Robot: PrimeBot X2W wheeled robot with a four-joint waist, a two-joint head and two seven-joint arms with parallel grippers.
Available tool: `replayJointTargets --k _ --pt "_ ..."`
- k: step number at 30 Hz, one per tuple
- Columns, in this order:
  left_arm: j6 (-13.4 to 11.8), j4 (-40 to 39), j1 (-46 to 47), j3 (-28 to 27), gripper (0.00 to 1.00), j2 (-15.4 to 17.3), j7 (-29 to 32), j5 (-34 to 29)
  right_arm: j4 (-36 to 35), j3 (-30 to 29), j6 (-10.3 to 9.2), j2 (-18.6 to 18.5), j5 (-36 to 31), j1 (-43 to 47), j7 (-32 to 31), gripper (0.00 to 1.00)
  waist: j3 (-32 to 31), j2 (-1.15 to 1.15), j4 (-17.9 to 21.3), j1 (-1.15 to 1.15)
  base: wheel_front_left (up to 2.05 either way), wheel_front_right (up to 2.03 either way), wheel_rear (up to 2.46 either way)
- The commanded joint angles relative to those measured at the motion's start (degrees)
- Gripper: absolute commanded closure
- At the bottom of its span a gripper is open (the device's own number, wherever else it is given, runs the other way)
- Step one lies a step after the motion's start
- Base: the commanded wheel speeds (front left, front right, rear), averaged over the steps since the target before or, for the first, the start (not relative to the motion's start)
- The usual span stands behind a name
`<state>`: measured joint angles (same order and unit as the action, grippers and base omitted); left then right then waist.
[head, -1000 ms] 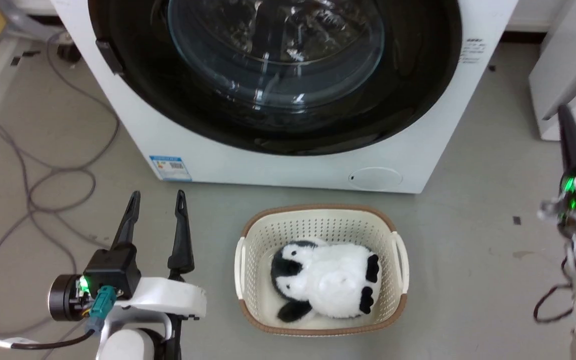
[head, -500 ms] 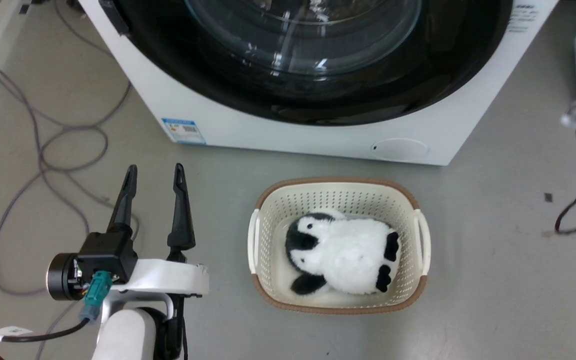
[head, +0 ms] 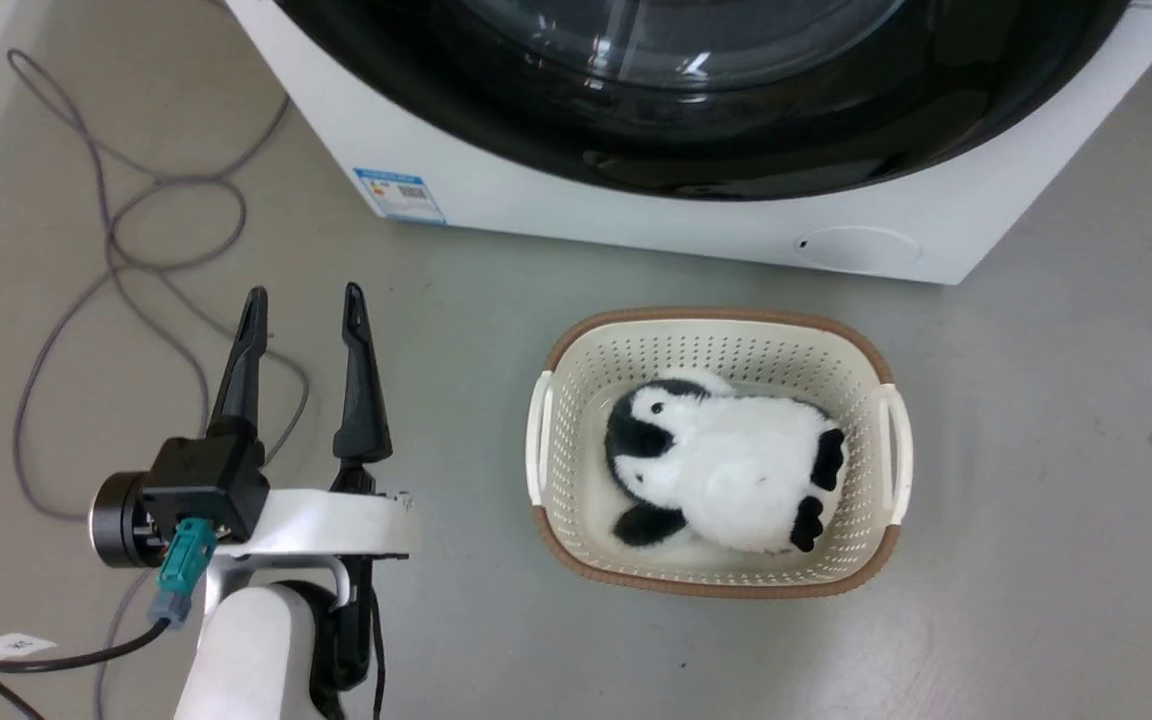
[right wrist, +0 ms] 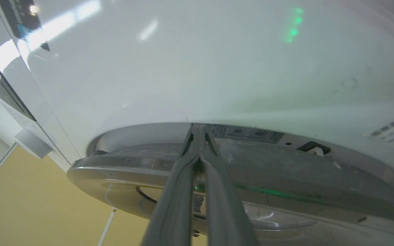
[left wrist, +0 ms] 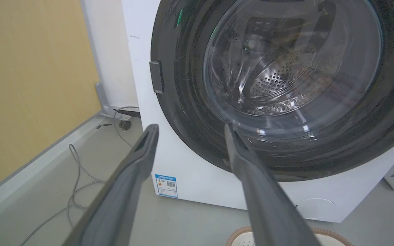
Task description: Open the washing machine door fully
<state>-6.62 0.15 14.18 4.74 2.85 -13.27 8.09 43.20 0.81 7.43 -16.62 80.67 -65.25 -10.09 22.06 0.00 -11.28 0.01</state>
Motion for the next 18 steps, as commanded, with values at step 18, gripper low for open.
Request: replayJointTargets --k 18 --pt "-0.8 0.6 1.8 0.1 0.00 0.0 -1.7 1.1 1.3 7.5 0.06 -0.9 6.7 -0.9 -13.1 1.00 0.8 0.00 0.0 -0.01 0.00 0.00 0.00"
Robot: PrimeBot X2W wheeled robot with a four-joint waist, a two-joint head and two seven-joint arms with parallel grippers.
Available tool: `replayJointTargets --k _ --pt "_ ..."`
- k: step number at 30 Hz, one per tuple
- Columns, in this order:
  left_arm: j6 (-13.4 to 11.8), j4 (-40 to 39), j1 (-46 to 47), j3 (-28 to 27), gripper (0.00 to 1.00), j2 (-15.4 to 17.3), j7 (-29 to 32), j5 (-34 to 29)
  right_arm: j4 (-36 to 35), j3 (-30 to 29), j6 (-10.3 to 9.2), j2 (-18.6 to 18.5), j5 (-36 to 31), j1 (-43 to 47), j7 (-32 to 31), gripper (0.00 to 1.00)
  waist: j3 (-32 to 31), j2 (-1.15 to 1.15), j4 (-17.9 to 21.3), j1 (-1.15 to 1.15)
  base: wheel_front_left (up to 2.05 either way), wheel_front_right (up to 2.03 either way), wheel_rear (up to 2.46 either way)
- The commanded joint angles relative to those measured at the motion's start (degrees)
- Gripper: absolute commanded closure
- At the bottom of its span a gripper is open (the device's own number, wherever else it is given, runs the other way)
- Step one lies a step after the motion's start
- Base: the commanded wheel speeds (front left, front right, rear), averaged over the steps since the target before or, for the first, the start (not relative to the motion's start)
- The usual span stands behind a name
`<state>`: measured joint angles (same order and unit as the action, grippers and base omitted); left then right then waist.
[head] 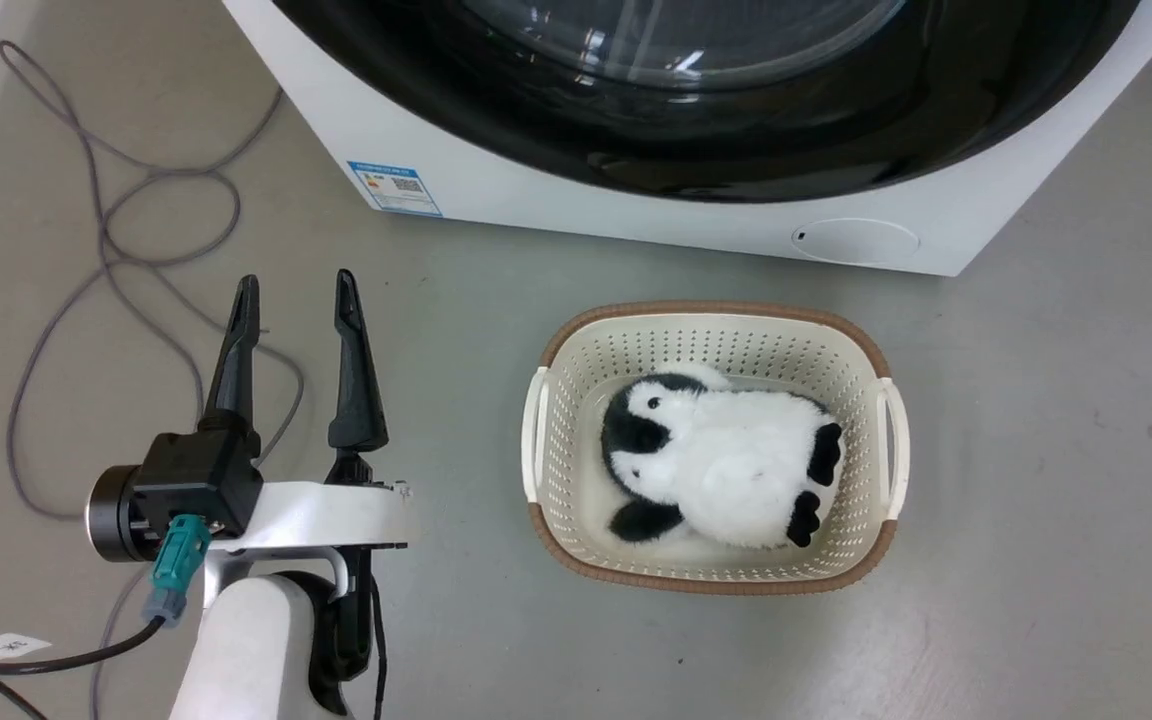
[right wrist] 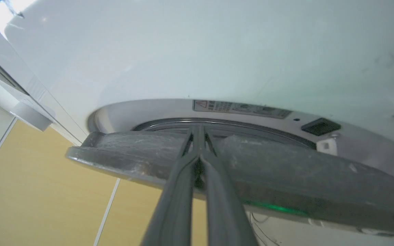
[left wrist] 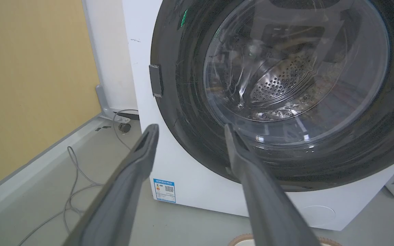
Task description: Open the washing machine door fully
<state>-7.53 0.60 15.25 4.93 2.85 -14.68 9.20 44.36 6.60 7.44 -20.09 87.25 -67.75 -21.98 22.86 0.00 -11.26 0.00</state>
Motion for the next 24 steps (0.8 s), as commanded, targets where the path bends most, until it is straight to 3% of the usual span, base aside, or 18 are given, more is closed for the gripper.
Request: replayJointTargets --k 1,13,24 --pt "0.1 0.2 0.6 -0.1 0.00 0.0 -0.3 -0.1 -0.1 1.9 0.05 2.6 0.1 2.0 -1.6 1.00 -0.2 0.00 0.2 0.00 0.00 0.00 0.00" --pt "0.6 1.1 -0.8 -0.9 0.00 0.0 -0.3 -0.5 -3.4 4.4 0.05 2.7 0.2 7.3 -5.4 1.00 -3.8 0.00 1.7 0.00 0.00 0.00 0.00" --pt "1.0 1.9 -4.2 -2.4 0.00 0.0 -0.3 -1.2 -12.8 8.0 0.05 3.5 1.9 19.0 -11.7 1.00 -9.2 0.00 4.0 0.00 0.00 0.00 0.00"
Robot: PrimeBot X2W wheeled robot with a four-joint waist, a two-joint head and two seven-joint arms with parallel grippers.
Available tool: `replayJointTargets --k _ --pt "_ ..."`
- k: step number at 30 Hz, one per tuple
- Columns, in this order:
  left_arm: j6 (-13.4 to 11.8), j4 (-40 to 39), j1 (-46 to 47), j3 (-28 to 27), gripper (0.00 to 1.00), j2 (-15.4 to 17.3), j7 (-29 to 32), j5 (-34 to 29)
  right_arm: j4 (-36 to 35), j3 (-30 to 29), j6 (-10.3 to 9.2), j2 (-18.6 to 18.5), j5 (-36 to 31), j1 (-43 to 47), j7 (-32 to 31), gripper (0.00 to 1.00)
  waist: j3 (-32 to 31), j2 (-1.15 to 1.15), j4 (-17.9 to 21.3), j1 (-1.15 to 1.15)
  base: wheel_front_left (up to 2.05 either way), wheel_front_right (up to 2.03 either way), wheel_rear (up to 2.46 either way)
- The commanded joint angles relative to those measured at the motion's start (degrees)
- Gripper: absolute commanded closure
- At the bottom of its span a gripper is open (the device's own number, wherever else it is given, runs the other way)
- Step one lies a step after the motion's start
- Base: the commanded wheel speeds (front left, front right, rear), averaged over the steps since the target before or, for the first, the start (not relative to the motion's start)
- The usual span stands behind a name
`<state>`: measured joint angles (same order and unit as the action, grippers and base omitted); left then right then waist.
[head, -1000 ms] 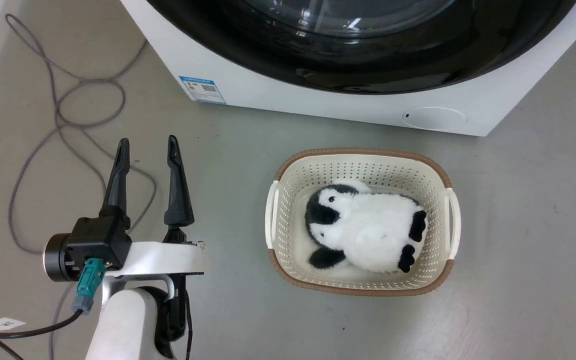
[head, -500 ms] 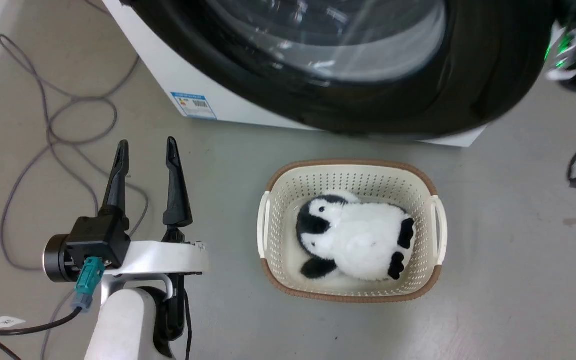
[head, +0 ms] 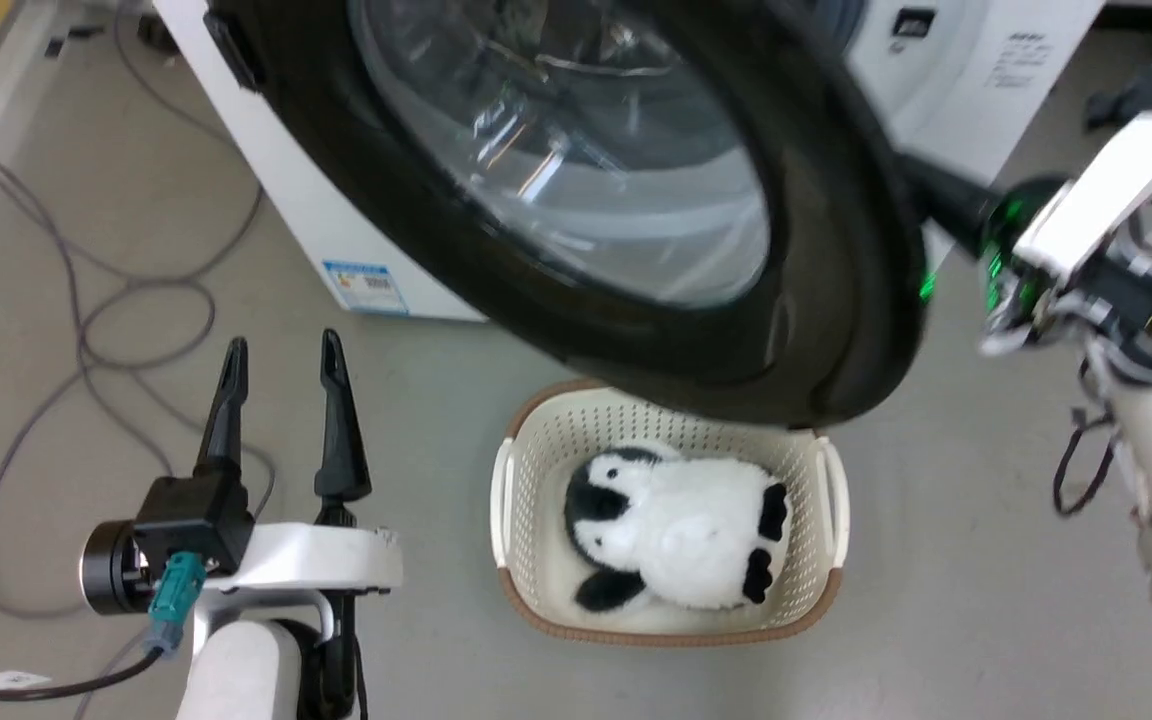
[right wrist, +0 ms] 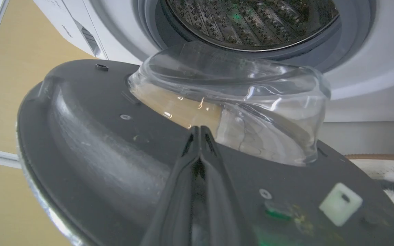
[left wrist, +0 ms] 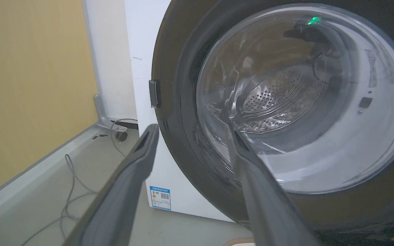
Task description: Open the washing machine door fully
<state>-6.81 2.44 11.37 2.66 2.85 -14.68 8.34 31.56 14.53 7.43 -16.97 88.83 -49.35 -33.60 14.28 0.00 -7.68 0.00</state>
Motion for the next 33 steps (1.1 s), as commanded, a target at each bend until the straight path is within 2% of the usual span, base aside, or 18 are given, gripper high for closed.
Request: replayJointTargets --k 1,11,20,33 --pt "0.4 0.2 -0.7 -0.2 0.00 0.0 -0.3 -0.5 -0.8 0.5 0.06 0.5 0.4 1.7 -0.6 1.00 -1.2 0.00 0.5 0.00 0.00 0.00 0.00" --pt "1.2 1.2 -3.7 -0.7 0.00 0.0 -0.3 -1.3 -10.4 4.5 0.06 2.9 1.8 12.5 -4.3 1.00 -5.9 0.00 0.7 0.00 0.00 0.00 0.00" --pt "2.0 2.1 -6.1 -1.1 0.00 0.0 -0.3 -2.3 -16.8 8.1 0.06 6.6 2.9 21.2 -5.3 1.00 -9.0 0.00 -0.1 0.00 0.00 0.00 0.00" --pt "2.2 3.3 -8.0 -1.7 0.00 0.0 -0.3 -3.0 -20.0 12.3 0.06 11.1 3.9 29.0 -5.4 1.00 -10.6 0.00 -0.9 0.00 0.00 0.00 0.00"
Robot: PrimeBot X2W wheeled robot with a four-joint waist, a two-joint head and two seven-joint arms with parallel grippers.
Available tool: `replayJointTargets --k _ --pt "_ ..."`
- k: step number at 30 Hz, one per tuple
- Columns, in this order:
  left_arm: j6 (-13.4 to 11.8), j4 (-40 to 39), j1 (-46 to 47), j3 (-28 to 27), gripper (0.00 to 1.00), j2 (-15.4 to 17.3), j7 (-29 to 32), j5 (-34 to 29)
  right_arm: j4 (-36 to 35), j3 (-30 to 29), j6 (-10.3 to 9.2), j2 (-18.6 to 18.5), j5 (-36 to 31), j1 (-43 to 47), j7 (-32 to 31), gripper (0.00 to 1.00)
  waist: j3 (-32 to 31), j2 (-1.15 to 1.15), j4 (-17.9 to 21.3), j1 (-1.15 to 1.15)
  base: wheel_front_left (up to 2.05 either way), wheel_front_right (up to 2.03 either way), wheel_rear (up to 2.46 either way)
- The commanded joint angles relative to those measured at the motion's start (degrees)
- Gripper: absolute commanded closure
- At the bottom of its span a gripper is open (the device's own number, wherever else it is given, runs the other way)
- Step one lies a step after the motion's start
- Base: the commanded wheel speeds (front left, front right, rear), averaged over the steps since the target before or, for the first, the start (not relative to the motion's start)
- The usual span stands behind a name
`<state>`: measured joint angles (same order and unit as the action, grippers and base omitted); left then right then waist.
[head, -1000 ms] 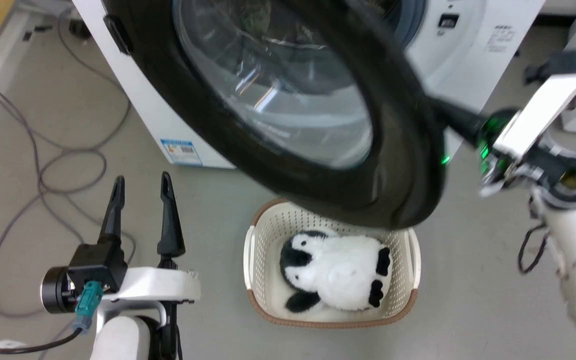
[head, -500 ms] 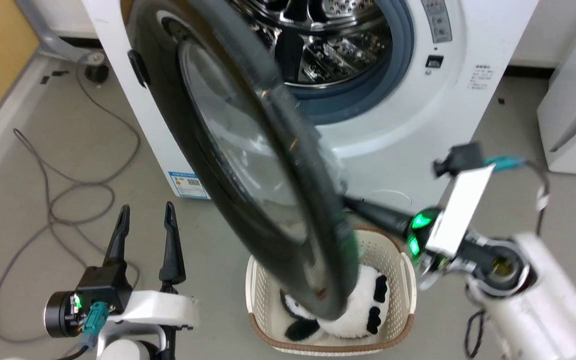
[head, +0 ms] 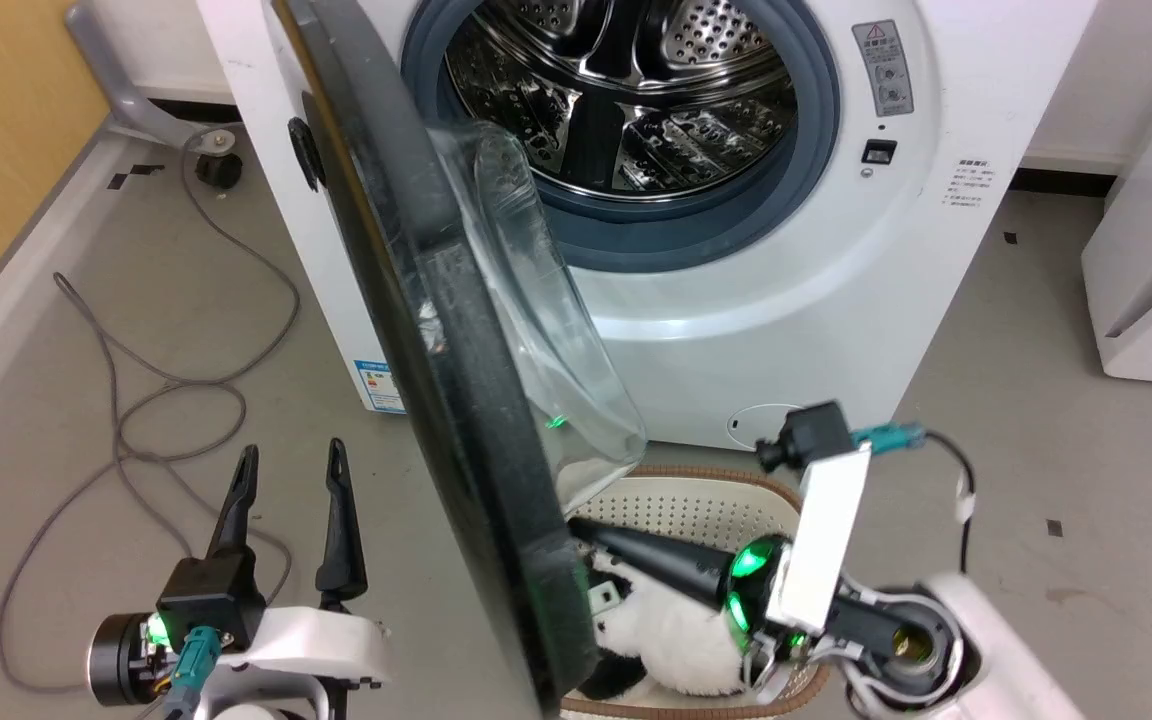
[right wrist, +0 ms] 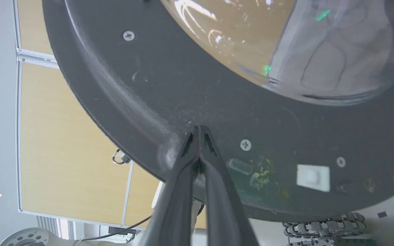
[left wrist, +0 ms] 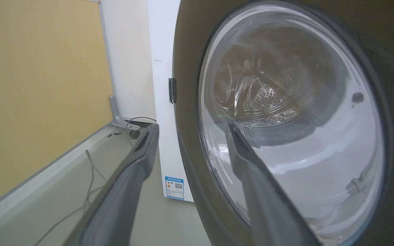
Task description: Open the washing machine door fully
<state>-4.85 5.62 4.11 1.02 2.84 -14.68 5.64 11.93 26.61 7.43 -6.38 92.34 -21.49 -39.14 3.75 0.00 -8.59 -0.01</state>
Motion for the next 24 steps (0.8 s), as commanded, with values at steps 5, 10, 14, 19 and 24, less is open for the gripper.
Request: replayJointTargets --k 5,10,14,19,24 --pt "0.2 0.8 -1.5 -0.5 0.00 0.0 -0.3 -0.4 -1.2 0.1 0.06 1.5 1.2 3.6 1.5 1.00 -0.9 0.00 0.7 0.01 0.00 0.00 0.00" --pt "0.3 1.2 -2.6 -0.9 0.00 0.0 -0.3 -0.5 -4.3 -3.9 0.06 1.4 -0.5 5.6 7.6 1.00 -2.2 0.00 1.8 0.01 0.00 0.00 0.00" --pt "0.5 1.6 -3.0 -1.3 0.00 0.0 -0.3 -0.8 -8.9 -8.2 0.06 1.2 -3.1 7.4 14.7 1.00 -3.1 0.00 2.7 0.01 0.00 0.00 0.00" --pt "0.4 1.1 -3.7 -2.0 0.00 0.0 -0.3 -1.0 -14.8 -12.4 0.06 -0.7 -10.1 9.0 25.5 1.00 -3.4 0.00 4.1 0.01 0.00 0.00 0.00" --pt "0.5 1.0 -4.1 -2.5 0.00 0.0 -0.3 -1.0 -17.9 -14.6 0.06 -4.7 -21.5 10.6 38.3 1.00 -3.7 0.00 5.2 0.01 0.00 0.00 0.00"
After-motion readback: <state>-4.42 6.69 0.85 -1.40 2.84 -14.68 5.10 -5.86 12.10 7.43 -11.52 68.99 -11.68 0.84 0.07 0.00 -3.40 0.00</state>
